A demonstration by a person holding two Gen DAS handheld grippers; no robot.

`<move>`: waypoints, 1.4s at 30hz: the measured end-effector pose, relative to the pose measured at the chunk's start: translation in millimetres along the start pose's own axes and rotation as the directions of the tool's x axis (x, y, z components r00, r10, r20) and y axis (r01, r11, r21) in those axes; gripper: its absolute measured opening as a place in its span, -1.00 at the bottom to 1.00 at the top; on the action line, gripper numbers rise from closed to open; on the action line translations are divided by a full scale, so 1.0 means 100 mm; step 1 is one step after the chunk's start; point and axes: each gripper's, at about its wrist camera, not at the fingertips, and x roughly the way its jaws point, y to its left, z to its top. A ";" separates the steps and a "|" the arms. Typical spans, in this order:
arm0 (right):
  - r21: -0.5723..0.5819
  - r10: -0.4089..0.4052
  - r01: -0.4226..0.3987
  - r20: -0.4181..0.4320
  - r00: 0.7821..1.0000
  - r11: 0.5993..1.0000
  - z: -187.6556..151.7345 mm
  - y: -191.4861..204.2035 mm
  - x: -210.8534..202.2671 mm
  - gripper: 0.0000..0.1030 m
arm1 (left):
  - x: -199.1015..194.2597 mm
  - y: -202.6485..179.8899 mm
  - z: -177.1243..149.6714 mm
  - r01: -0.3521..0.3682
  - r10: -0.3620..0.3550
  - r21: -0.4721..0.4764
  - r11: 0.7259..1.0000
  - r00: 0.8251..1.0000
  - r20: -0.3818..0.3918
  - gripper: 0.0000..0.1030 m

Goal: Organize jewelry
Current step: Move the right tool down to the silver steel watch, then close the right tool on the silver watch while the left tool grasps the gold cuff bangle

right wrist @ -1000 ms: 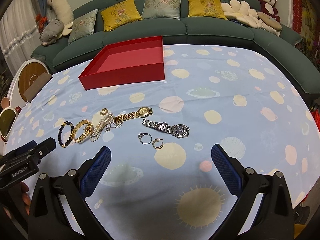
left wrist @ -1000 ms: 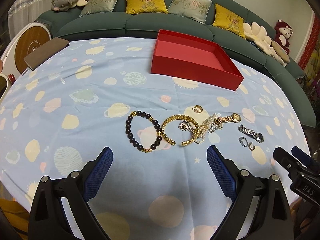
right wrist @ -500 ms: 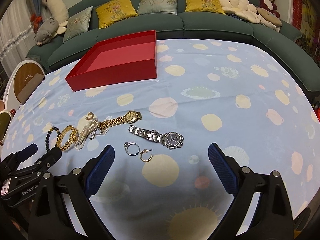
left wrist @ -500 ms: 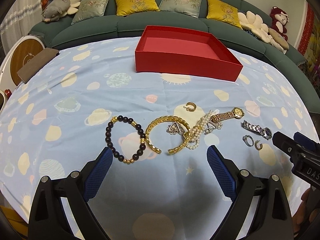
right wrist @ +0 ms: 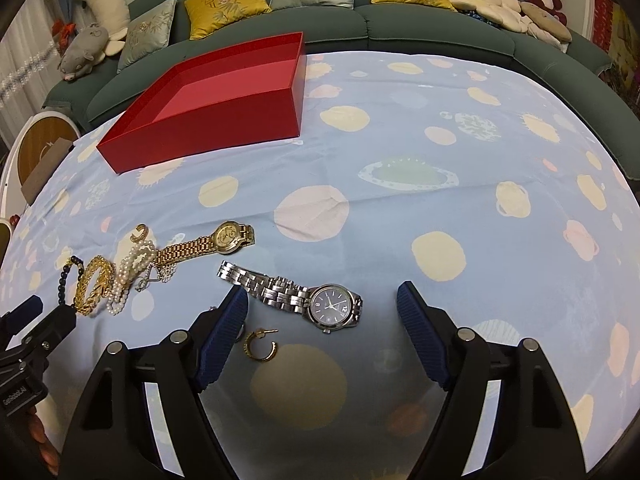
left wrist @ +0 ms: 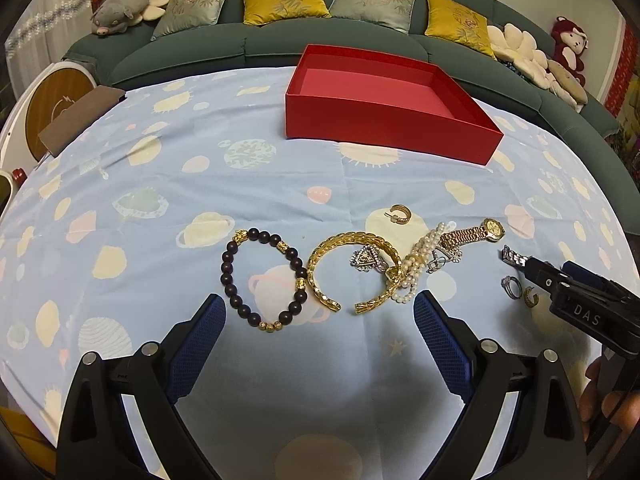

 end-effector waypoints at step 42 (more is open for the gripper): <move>-0.012 0.041 -0.041 -0.010 0.999 0.999 -0.06 0.10 -0.18 -0.52 | 0.07 -0.12 -0.01 0.135 -0.134 0.063 0.989 0.991 -0.008 0.30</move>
